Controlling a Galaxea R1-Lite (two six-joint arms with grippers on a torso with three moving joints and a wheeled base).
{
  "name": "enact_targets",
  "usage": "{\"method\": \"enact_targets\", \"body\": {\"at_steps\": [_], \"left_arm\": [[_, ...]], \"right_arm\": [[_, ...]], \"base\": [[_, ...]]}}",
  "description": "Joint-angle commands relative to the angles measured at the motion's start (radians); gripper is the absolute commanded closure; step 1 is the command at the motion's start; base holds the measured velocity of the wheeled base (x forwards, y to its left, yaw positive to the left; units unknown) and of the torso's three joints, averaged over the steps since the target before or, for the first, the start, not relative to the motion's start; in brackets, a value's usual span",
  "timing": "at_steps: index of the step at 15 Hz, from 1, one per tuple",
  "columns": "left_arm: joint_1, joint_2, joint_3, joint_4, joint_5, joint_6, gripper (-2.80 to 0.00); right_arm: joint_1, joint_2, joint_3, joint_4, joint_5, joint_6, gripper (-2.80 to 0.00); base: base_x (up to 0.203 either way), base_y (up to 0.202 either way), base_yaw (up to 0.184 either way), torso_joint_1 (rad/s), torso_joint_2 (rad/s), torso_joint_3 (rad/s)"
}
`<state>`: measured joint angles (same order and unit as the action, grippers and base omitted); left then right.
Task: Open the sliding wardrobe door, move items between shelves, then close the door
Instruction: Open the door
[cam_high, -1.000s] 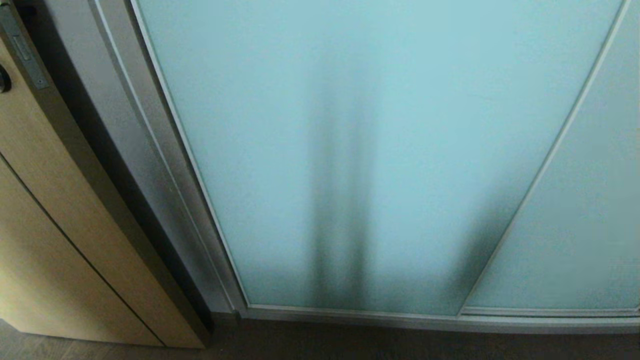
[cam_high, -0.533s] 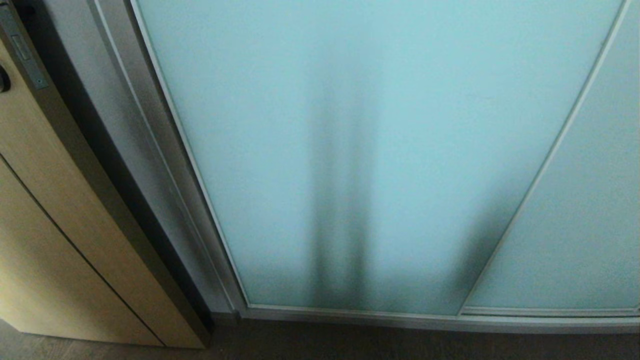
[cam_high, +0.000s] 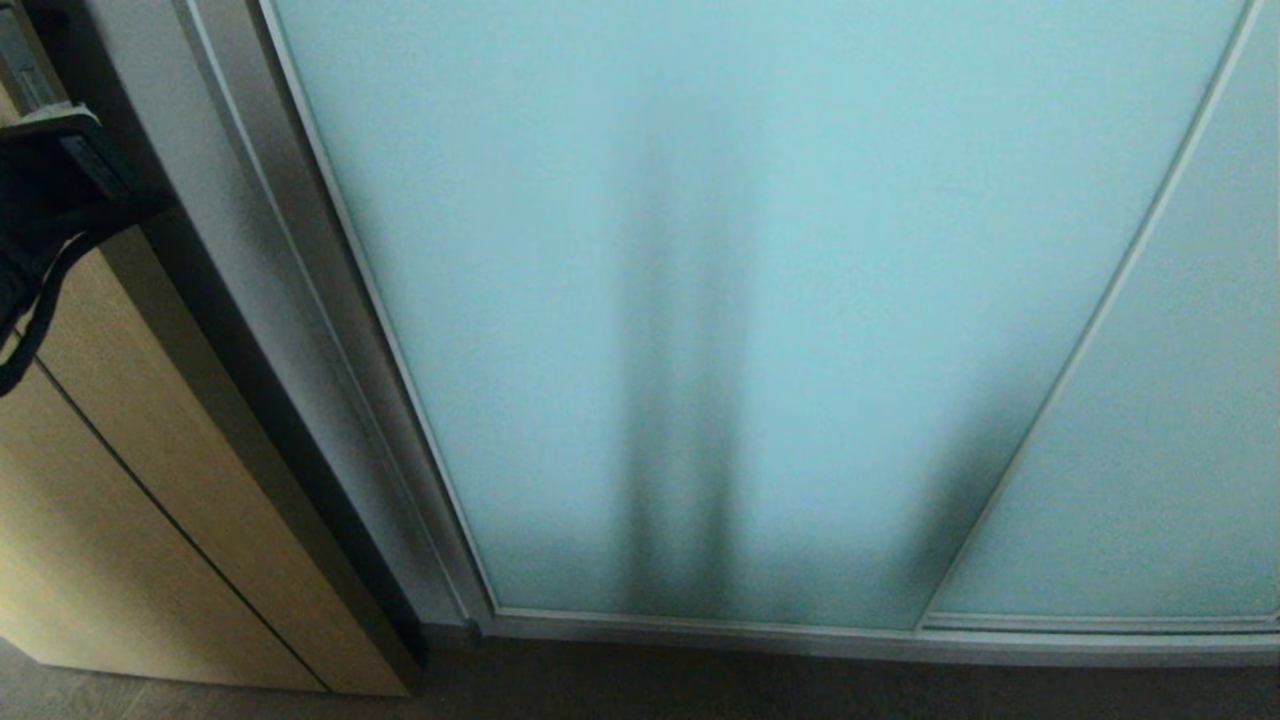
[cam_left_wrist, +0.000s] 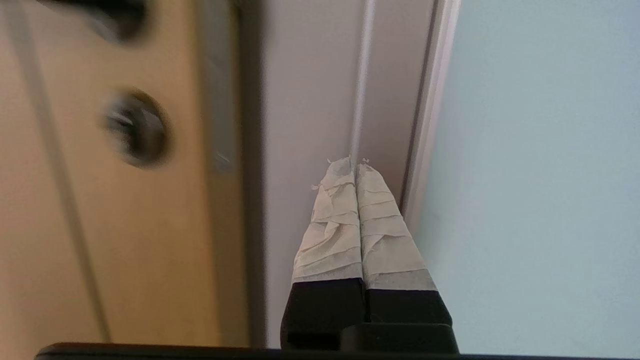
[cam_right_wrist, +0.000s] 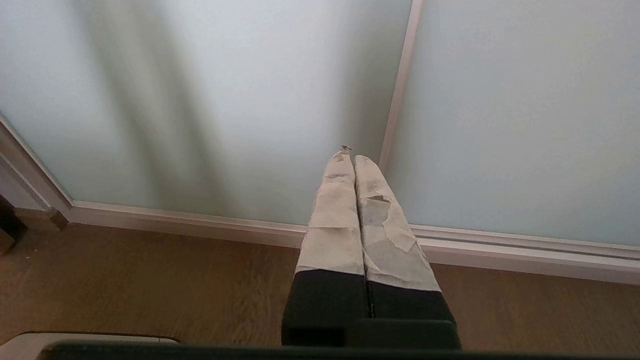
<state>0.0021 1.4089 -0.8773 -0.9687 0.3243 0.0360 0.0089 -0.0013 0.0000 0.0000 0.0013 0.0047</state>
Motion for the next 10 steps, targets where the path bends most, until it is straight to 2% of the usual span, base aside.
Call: {"method": "enact_targets", "body": {"at_steps": [1, 5, 10], "left_arm": [[-0.016, 0.099, -0.028, -0.017, -0.001, -0.002, 0.00], [-0.022, 0.199, -0.094, -0.020, -0.019, -0.008, 0.00], [-0.021, 0.314, -0.162, -0.022, -0.009, -0.024, 0.00]], "right_arm": [[0.000, 0.000, 0.000, 0.000, 0.000, 0.000, 0.00], [0.000, 0.000, 0.000, 0.000, 0.000, 0.000, 0.00], [0.000, 0.000, 0.000, 0.000, 0.000, 0.000, 0.00]], "base": [[0.000, 0.000, 0.000, 0.000, 0.00, 0.000], [0.000, 0.000, 0.000, 0.000, 0.00, 0.000], [0.000, 0.000, 0.000, 0.000, 0.00, 0.000]]}}
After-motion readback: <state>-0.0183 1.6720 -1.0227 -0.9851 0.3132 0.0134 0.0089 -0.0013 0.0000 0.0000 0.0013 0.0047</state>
